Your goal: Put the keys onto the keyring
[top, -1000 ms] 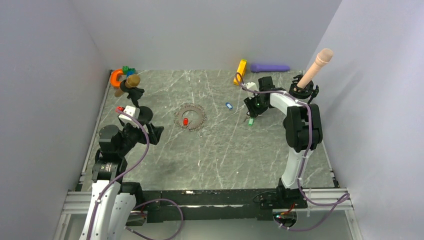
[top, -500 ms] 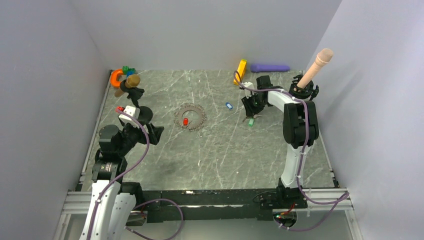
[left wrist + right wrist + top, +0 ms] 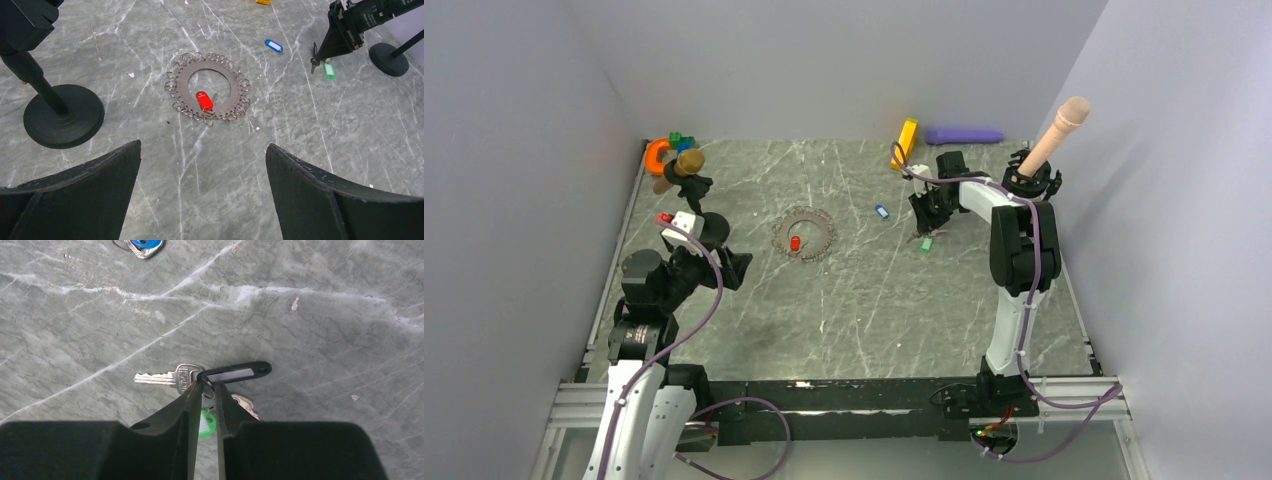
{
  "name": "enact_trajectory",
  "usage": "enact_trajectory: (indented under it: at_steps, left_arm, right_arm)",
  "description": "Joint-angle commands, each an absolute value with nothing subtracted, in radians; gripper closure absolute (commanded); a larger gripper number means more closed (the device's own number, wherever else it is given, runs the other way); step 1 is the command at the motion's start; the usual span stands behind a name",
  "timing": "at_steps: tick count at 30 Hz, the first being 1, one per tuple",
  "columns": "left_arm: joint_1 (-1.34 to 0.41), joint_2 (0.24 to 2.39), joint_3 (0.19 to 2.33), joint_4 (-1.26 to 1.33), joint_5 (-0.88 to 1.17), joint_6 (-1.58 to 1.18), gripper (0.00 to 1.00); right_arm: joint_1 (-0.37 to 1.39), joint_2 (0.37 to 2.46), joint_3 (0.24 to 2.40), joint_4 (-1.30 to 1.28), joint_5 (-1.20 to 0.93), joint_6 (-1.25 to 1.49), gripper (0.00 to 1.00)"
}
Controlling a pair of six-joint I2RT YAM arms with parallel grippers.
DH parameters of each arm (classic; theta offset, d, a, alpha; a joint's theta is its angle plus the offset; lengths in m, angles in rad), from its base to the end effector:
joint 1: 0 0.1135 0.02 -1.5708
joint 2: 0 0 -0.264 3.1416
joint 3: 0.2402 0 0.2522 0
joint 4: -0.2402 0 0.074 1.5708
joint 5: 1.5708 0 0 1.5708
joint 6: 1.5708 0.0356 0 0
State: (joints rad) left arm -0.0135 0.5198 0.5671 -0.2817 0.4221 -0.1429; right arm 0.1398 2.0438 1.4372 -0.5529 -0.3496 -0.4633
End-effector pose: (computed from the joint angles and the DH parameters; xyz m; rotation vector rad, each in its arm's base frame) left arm 0.1361 -0.0164 0.2914 0.1859 1.8016 -0.4915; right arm 0.4129 0.0704 0.1597 -0.8829 2.5089 0.3740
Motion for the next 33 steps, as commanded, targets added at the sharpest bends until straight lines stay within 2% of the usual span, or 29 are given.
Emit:
enact_trajectory:
  at_steps: [1, 8, 16, 22, 25, 28, 33]
  left_arm:
    - [-0.007, 0.512, 0.598, -0.253, 0.443, -0.132, 0.01]
    - [-0.005, 0.509, 0.598, -0.252, 0.45, -0.13, 0.01]
    - [-0.002, 0.507, 0.591, -0.227, 0.517, -0.135, 0.01]
    - [-0.004, 0.524, 0.563, -0.124, 0.722, -0.179, 0.01]
    - [-0.024, 0.529, 0.526, -0.016, 0.813, -0.248, 0.06]
    - [-0.106, 0.532, 0.514, 0.042, 0.776, -0.281, 0.09]
    - [-0.412, 0.581, 0.525, 0.103, 0.594, -0.257, 0.17]
  right_arm:
    - [0.141, 2.053, 1.47, -0.563, -0.365, -0.467, 0.83]
    - [0.139, 2.024, 1.457, -0.552, -0.368, -0.466, 1.0]
    - [0.137, 1.913, 1.417, -0.595, -0.55, -0.566, 1.0]
    - [0.145, 1.81, 1.381, -0.679, -0.747, -0.674, 1.0]
    - [0.155, 1.773, 1.381, -0.759, -0.829, -0.751, 1.0]
    - [0.177, 1.726, 1.386, -0.856, -0.929, -0.845, 1.0]
    - [0.234, 1.652, 1.414, -1.004, -1.041, -0.972, 1.0]
